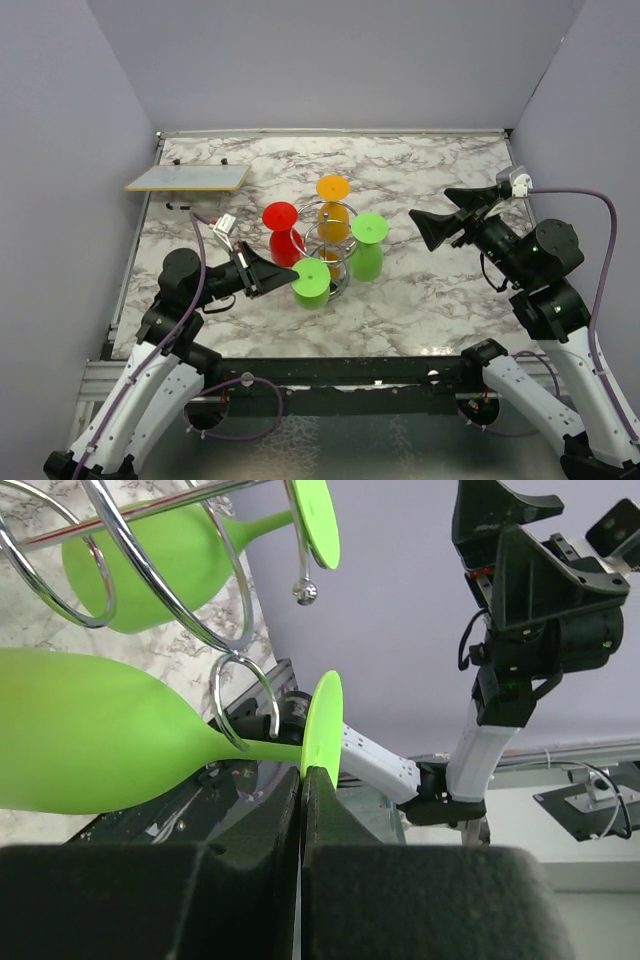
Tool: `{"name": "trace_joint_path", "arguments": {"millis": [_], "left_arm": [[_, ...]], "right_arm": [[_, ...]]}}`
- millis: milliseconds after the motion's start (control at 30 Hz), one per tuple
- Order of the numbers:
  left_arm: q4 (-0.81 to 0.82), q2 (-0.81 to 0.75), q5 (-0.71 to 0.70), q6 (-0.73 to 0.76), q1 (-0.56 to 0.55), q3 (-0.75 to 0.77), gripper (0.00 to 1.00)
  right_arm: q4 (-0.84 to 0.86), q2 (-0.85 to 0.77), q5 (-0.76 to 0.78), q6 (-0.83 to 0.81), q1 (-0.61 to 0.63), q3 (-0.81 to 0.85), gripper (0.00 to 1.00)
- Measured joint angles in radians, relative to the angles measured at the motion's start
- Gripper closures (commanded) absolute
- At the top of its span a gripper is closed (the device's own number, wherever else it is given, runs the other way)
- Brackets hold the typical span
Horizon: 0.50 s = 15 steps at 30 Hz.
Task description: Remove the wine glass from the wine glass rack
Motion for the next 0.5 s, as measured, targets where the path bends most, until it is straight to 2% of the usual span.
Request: {"name": "trace_joint_path", "arguments": {"millis": [500], "left_arm": [[-0.168,-0.175,0.069,0.013,0.0,0.009,1.0]], "right_arm": [[-0.033,0.0,0.002,0.012,0.0,0.0,0.0]]}}
